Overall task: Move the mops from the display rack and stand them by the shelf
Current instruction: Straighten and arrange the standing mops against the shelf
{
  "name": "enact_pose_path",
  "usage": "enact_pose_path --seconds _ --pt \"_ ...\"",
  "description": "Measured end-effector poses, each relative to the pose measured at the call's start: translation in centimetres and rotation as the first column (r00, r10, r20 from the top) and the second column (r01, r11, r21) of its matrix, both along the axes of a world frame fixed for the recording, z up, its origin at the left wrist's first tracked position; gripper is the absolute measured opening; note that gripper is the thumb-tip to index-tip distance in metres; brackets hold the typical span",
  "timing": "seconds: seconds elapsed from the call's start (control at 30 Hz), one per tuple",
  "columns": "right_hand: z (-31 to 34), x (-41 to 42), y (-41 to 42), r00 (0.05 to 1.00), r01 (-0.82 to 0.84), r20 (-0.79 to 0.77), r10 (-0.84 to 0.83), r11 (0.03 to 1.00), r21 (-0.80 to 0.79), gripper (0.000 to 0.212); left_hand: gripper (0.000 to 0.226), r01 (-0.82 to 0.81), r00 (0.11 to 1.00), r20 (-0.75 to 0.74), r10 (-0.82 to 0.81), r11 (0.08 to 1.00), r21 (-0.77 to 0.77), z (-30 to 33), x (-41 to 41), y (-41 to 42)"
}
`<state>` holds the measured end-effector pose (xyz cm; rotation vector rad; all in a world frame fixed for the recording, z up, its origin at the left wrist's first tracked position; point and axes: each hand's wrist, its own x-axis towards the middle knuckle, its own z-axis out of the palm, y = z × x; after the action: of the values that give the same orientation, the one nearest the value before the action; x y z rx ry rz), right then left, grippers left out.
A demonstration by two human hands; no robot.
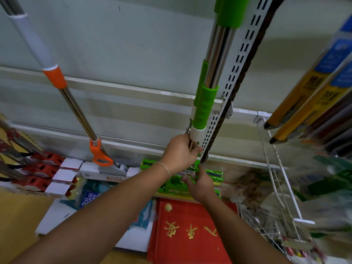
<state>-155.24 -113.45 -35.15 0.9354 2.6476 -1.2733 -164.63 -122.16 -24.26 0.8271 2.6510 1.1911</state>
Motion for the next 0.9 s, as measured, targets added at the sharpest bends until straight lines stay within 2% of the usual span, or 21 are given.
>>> enact_pose_path --seconds 0.1,0.2,0.27,0.3,0.4,0.53,0.73,0.9 --pt "1.1 -0.4 0.1 0.997 -0.014 -0.072 0.014 1.0 0.007 0.104 0.039 -0.066 0.997 -0.028 0.069 0.993 0.095 -0.4 0.1 -0.7" --pt "2.2 -0.9 0.4 0.989 -0.026 -0.148 0.027 1.0 0.005 0.114 0.077 -0.101 0.993 -0.055 0.105 0.993 0.061 -1.0 0.1 -1.1" --pt "2.7 -1.1 0.6 0.987 -0.033 -0.16 0.031 0.999 -0.012 0.118 0.099 -0.092 0.996 0.002 0.092 0.995 0.046 -1.1 0.1 -1.3" --pt "2.9 -1.2 0.7 0.985 -0.039 -0.172 0.032 0.999 -0.038 0.12 0.103 -0.072 0.996 0.049 0.07 0.996 0.046 -1.1 0.1 -1.2" --pt "3.4 -1.3 0.7 0.977 -0.057 -0.212 0.032 0.992 -0.113 0.121 0.088 0.037 0.981 0.186 -0.055 0.994 0.098 -0.8 0.1 -1.2" --pt "3.9 -1.3 0.6 0.98 -0.079 -0.193 0.055 0.99 -0.119 0.124 0.065 0.081 0.971 0.214 -0.109 0.988 0.134 -0.2 0.0 -1.3" --pt "4.8 -1.6 0.6 0.992 -0.067 -0.116 0.052 0.989 -0.133 0.126 0.061 0.131 0.946 0.28 -0.165 0.982 0.136 0.8 -0.1 -1.3" --pt "5.8 -1.9 0.6 0.999 -0.03 -0.019 0.028 0.992 -0.123 0.126 0.083 0.175 0.916 0.353 -0.189 0.982 0.071 1.6 -0.3 -1.5"
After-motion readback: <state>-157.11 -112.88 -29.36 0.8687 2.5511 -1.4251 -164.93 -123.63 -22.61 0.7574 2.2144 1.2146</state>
